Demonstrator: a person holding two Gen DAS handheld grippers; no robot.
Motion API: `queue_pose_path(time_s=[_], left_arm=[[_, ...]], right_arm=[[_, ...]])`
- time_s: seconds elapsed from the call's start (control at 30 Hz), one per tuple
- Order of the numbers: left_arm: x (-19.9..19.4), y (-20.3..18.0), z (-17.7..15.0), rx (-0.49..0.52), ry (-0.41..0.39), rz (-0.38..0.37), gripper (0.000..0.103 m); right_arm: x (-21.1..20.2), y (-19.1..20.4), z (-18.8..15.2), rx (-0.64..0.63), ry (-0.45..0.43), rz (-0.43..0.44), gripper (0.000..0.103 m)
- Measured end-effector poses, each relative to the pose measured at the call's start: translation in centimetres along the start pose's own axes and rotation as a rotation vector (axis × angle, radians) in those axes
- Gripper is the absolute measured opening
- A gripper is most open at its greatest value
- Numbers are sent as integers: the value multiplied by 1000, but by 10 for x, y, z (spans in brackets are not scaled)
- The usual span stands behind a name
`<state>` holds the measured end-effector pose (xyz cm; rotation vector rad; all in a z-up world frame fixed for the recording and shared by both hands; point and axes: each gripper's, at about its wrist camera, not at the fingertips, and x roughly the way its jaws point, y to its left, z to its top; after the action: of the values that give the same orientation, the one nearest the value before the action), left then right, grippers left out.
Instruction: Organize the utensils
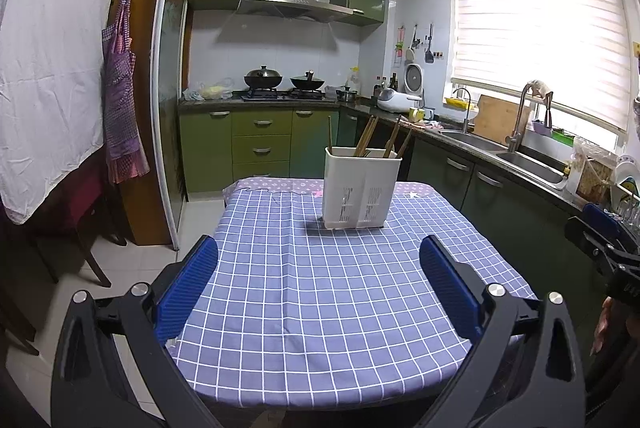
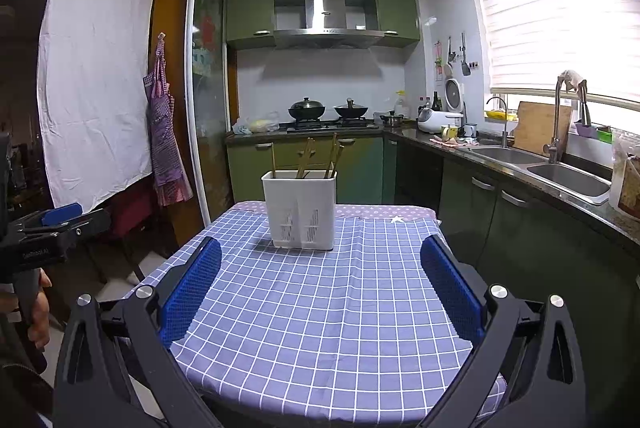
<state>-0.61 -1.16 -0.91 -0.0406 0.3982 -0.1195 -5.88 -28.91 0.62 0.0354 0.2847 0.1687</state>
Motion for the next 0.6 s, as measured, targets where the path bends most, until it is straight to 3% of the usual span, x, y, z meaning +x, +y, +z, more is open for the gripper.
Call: queue_pose_path(time_s=[0.6], left_arm=[[-6, 6, 4, -33, -9, 6, 96]], right_arm=[[2, 3, -3, -11, 7, 2, 98]])
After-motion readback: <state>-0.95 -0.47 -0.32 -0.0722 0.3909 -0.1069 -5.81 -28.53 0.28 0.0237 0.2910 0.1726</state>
